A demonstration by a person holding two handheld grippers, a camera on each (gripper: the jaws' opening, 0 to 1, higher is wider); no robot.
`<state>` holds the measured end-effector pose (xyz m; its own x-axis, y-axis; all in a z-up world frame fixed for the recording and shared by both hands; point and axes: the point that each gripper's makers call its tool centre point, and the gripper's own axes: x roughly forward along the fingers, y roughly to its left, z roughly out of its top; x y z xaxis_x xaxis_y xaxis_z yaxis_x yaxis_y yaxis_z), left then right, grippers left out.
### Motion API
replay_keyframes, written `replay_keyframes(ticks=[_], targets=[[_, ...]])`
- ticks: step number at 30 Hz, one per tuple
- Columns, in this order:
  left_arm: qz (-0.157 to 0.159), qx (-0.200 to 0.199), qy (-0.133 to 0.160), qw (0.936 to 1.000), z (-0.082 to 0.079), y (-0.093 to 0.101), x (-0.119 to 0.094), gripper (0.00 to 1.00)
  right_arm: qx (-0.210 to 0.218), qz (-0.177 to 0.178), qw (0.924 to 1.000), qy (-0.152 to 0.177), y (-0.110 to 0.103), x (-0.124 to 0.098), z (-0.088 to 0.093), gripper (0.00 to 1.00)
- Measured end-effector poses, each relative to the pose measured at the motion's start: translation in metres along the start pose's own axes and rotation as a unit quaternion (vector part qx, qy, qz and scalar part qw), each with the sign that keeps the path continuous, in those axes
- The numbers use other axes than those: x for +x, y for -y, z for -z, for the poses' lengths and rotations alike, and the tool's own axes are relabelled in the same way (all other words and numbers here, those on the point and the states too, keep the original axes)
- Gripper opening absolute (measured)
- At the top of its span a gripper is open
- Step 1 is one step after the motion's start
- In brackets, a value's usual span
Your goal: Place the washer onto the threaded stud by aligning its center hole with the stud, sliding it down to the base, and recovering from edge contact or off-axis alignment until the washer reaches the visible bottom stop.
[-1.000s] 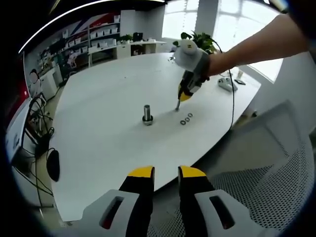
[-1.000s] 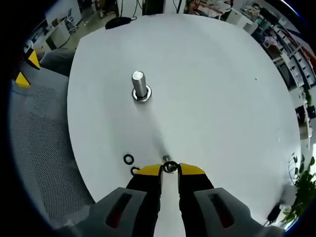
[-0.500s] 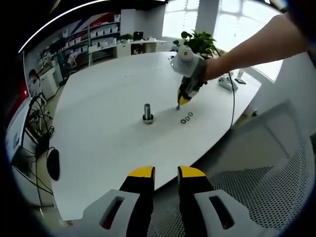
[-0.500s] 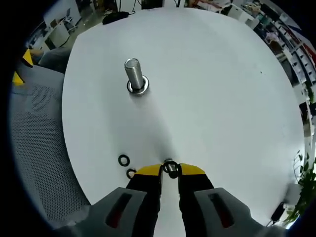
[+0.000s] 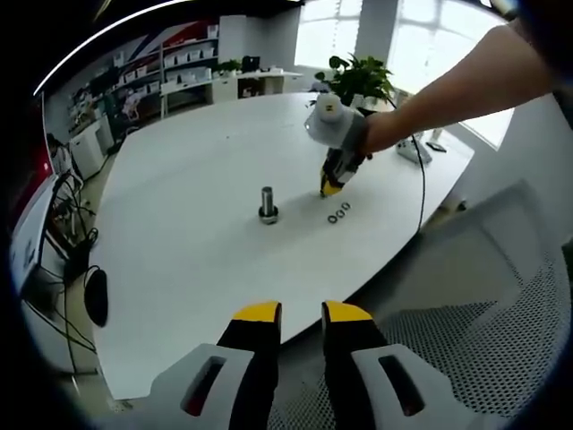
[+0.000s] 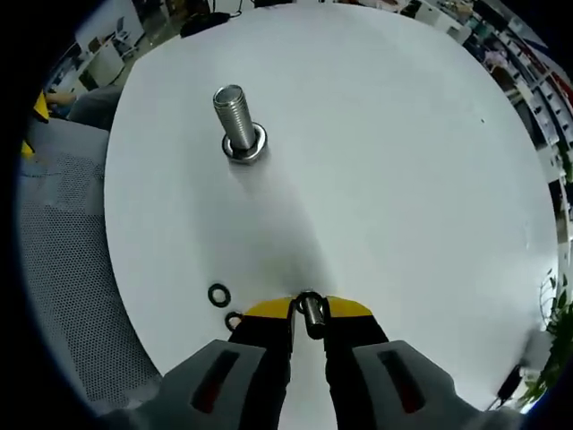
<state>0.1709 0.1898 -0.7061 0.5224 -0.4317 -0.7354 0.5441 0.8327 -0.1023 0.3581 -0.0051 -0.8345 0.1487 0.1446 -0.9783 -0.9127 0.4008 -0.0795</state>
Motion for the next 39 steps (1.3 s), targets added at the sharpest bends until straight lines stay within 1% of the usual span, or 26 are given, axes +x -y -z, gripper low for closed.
replay_keyframes(ticks=[7, 13, 18, 22, 25, 28, 29, 34, 39], targets=[[-0.001, -0.001, -0.001, 1.0, 0.0, 0.0, 0.0, 0.15, 0.009, -0.001, 1.0, 0.0, -0.001, 0.005, 0.004, 0.17], [-0.001, 0.0, -0.002, 1.0, 0.0, 0.0, 0.0, 0.15, 0.011, 0.005, 0.9999, 0.004, -0.003, -0.001, 0.008, 0.2], [0.001, 0.002, -0.002, 1.0, 0.0, 0.001, 0.001, 0.15, 0.018, 0.017, 0.9997, 0.003, -0.003, -0.006, 0.018, 0.21], [0.002, 0.004, -0.002, 1.0, 0.0, 0.001, 0.001, 0.15, 0.04, 0.01, 0.9992, 0.0, -0.007, -0.008, 0.034, 0.22], [0.003, 0.005, -0.002, 1.0, 0.0, 0.002, 0.0, 0.15, 0.07, 0.006, 0.9976, -0.003, -0.013, -0.009, 0.045, 0.22], [0.005, 0.006, -0.003, 1.0, 0.0, 0.002, 0.0, 0.15, 0.075, 0.003, 0.9971, 0.006, -0.019, -0.009, 0.044, 0.22], [0.006, 0.007, -0.003, 1.0, 0.0, 0.002, 0.0, 0.15, 0.071, -0.001, 0.9975, 0.008, -0.024, -0.011, 0.042, 0.22], [0.007, 0.007, -0.001, 0.9999, 0.0, 0.002, 0.0, 0.15, 0.048, -0.013, 0.9988, 0.005, -0.036, -0.006, 0.041, 0.22], [0.007, 0.007, -0.001, 1.0, 0.0, 0.002, -0.001, 0.15, 0.044, -0.013, 0.9989, 0.006, -0.035, -0.005, 0.04, 0.21]])
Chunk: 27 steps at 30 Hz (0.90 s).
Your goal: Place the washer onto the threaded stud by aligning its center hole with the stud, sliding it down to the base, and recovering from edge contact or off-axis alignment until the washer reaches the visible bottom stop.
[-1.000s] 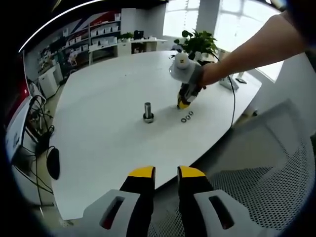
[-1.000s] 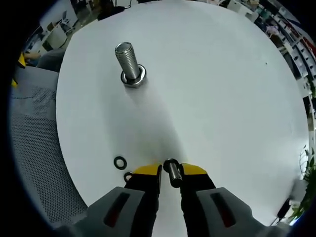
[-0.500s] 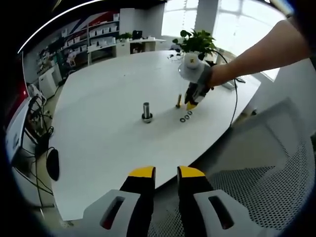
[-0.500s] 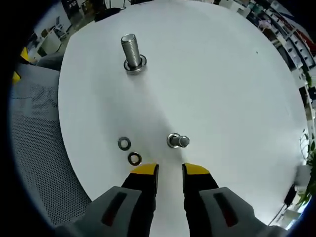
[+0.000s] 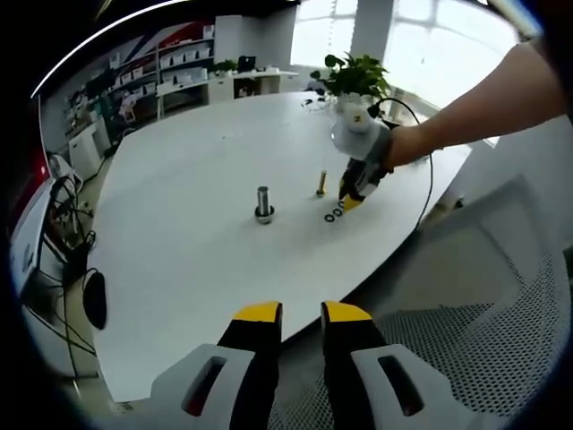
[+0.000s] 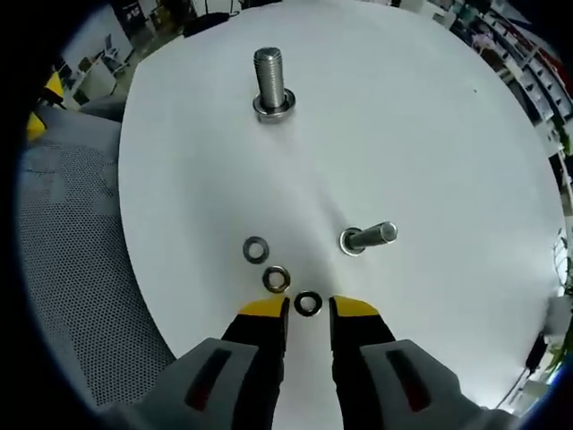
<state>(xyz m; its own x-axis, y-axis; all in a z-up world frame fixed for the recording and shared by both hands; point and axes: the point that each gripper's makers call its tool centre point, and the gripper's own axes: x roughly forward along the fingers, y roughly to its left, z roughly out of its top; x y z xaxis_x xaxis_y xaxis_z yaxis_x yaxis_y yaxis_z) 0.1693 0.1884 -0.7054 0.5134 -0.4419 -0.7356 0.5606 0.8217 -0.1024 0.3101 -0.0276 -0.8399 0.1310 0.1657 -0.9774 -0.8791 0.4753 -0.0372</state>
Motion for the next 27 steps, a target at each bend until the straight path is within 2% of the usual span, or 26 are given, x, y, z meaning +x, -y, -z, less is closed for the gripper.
replay_keyframes(ticks=[4, 6, 12, 15, 22, 24, 25, 27], targets=[[0.0, 0.0, 0.002, 1.0, -0.0006, -0.0002, -0.0002, 0.15, 0.014, -0.013, 0.9998, 0.0, 0.0011, 0.0008, 0.0, 0.2], [-0.001, 0.0, 0.002, 1.0, -0.0009, -0.0005, -0.0004, 0.15, -0.008, -0.016, 0.9998, 0.0, -0.0001, 0.0009, 0.0007, 0.2], [-0.003, -0.001, 0.003, 1.0, -0.0009, -0.0011, -0.0004, 0.15, 0.001, -0.02, 0.9998, 0.006, 0.0063, 0.0015, 0.0006, 0.15], [-0.004, -0.001, 0.003, 1.0, -0.0009, -0.0013, -0.0004, 0.15, -0.036, -0.028, 0.999, -0.003, 0.0044, 0.0015, 0.0017, 0.15], [-0.002, -0.001, 0.001, 1.0, -0.0003, -0.0006, -0.0001, 0.14, -0.034, -0.011, 0.999, -0.027, 0.0033, 0.0038, 0.0007, 0.15], [-0.001, 0.0, 0.0, 1.0, 0.0002, -0.0002, 0.0002, 0.14, -0.017, 0.0, 0.9985, -0.053, 0.0031, 0.0027, 0.0019, 0.15], [-0.001, 0.001, 0.0, 1.0, 0.0001, -0.0001, 0.0002, 0.14, 0.015, 0.011, 0.9976, -0.068, 0.0028, 0.0015, 0.003, 0.15], [-0.001, 0.001, -0.001, 1.0, 0.0002, -0.0001, 0.0002, 0.14, 0.046, 0.013, 0.9964, -0.069, 0.0038, 0.0027, 0.0011, 0.15]])
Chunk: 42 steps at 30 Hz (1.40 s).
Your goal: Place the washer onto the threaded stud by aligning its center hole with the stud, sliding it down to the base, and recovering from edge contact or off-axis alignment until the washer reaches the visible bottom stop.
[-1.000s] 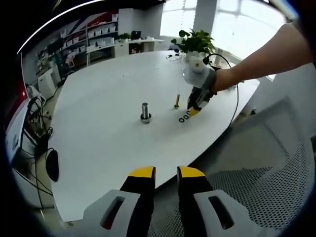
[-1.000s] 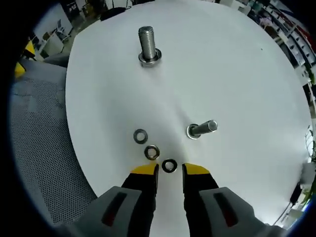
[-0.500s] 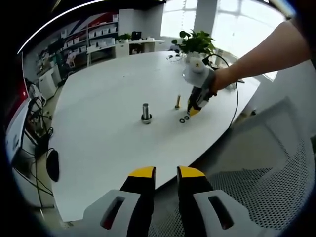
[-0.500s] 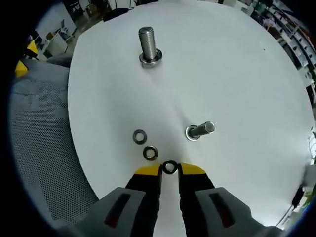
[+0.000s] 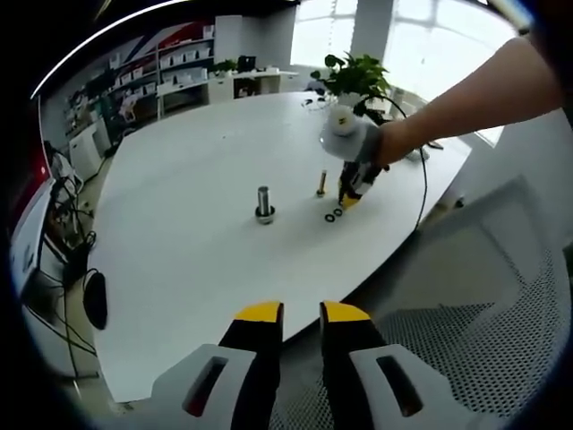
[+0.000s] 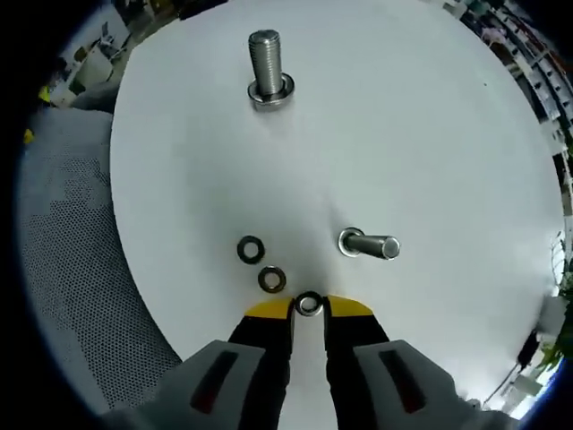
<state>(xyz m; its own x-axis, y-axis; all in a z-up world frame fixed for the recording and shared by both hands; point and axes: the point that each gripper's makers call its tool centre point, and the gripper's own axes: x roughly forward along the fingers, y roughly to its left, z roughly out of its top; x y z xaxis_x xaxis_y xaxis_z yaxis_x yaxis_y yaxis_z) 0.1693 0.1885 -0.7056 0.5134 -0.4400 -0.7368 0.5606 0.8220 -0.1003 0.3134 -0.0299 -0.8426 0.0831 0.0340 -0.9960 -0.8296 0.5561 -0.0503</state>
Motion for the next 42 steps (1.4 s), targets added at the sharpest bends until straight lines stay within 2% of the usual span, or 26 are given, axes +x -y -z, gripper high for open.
replay_keyframes(ticks=[4, 7, 9, 11, 12, 15, 18, 20, 27, 35, 42], targets=[[0.0, 0.001, -0.001, 1.0, 0.0002, 0.0002, 0.0001, 0.13, -0.02, 0.003, 0.9997, -0.013, -0.0003, 0.0003, -0.0002, 0.15], [0.0, 0.0, 0.0, 1.0, 0.0002, 0.0003, 0.0001, 0.13, 0.003, 0.004, 0.9999, -0.016, 0.0015, 0.0004, 0.0003, 0.15], [0.0, 0.0, -0.001, 1.0, 0.0003, 0.0002, 0.0, 0.13, 0.0, 0.003, 0.9999, -0.012, 0.0013, 0.0, 0.001, 0.15], [0.0, 0.0, 0.001, 1.0, 0.0, 0.0002, -0.0001, 0.13, -0.019, 0.001, 0.9998, 0.001, 0.0005, 0.0002, 0.001, 0.15], [0.0, 0.0, 0.001, 1.0, -0.0001, 0.0004, -0.0001, 0.13, -0.055, 0.003, 0.9984, 0.011, -0.0002, 0.0, 0.0001, 0.15], [0.002, 0.002, -0.001, 1.0, 0.0002, 0.0011, -0.0001, 0.13, -0.087, 0.011, 0.9956, 0.033, -0.0033, -0.0015, -0.0002, 0.15], [0.003, 0.002, 0.001, 1.0, -0.0005, 0.0014, -0.0001, 0.13, -0.049, -0.006, 0.9974, 0.053, -0.0003, -0.0009, 0.001, 0.15], [0.003, 0.003, 0.001, 1.0, -0.0005, 0.0017, 0.0001, 0.13, -0.038, -0.014, 0.9974, 0.06, 0.0016, -0.0009, 0.0009, 0.15], [0.002, 0.002, 0.001, 1.0, -0.0006, 0.0012, 0.0001, 0.13, -0.053, -0.028, 0.9952, 0.077, 0.0018, -0.0007, 0.0012, 0.15], [0.002, 0.003, 0.002, 1.0, -0.0009, 0.0008, 0.0002, 0.13, -0.023, -0.019, 0.9962, 0.082, 0.0017, -0.0013, -0.0015, 0.15], [0.002, 0.003, -0.002, 1.0, 0.0004, 0.0008, 0.0006, 0.12, 0.011, -0.011, 0.9934, 0.114, 0.0029, -0.0025, -0.0018, 0.14]])
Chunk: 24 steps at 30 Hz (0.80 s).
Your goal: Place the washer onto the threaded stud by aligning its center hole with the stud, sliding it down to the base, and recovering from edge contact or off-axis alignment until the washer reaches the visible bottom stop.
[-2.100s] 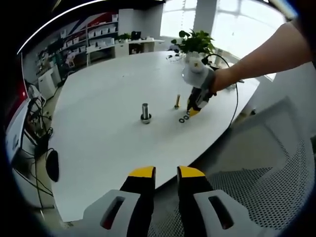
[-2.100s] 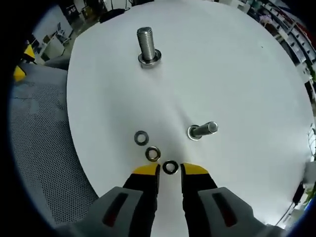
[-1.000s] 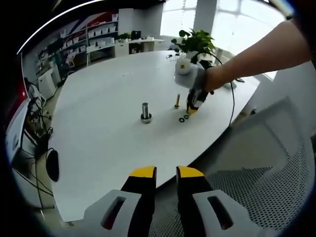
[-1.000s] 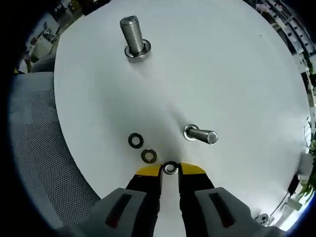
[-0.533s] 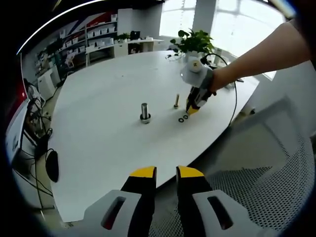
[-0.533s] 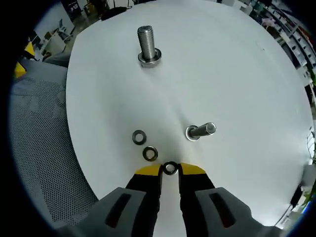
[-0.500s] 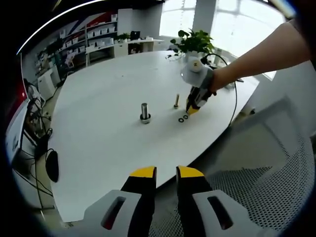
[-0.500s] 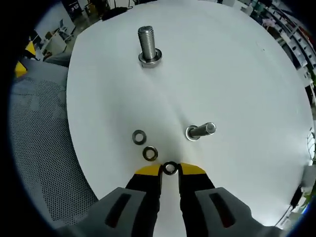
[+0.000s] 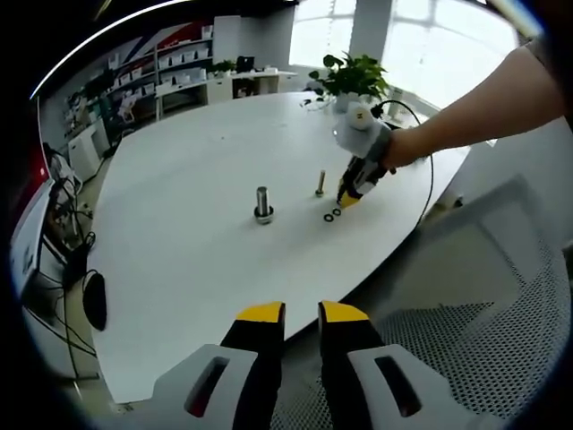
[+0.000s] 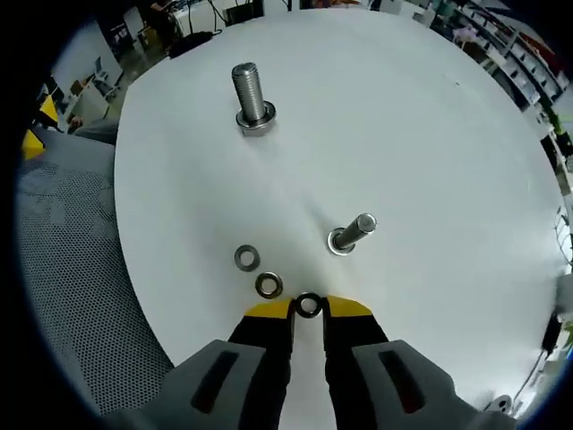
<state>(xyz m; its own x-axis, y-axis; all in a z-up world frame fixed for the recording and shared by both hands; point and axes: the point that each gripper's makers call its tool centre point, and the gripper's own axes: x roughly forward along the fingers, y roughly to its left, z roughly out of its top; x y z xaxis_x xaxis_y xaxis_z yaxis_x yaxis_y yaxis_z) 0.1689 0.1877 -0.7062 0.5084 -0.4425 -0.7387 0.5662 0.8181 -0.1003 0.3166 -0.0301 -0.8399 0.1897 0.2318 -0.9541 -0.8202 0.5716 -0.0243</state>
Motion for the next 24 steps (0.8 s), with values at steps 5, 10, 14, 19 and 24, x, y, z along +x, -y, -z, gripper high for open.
replay_keyframes(ticks=[5, 10, 14, 19, 24], targets=[[-0.001, -0.001, 0.0, 1.0, 0.0, 0.0, 0.0, 0.12, -0.012, 0.007, 0.9999, -0.006, -0.001, 0.001, -0.001, 0.14], [0.0, 0.0, 0.0, 1.0, 0.0, 0.0, 0.0, 0.13, -0.018, 0.012, 0.9996, -0.018, 0.0, 0.001, -0.001, 0.13], [-0.001, -0.001, 0.0, 1.0, 0.0, -0.001, 0.0, 0.13, -0.013, 0.019, 0.9994, -0.026, 0.006, -0.002, 0.004, 0.13], [0.0, 0.0, 0.0, 1.0, 0.0, 0.0, -0.001, 0.13, 0.004, 0.02, 0.9996, -0.019, 0.012, -0.013, 0.004, 0.03], [-0.001, 0.0, 0.002, 1.0, -0.001, 0.0, -0.001, 0.13, -0.004, 0.03, 0.9993, -0.021, 0.017, -0.014, 0.008, 0.03]])
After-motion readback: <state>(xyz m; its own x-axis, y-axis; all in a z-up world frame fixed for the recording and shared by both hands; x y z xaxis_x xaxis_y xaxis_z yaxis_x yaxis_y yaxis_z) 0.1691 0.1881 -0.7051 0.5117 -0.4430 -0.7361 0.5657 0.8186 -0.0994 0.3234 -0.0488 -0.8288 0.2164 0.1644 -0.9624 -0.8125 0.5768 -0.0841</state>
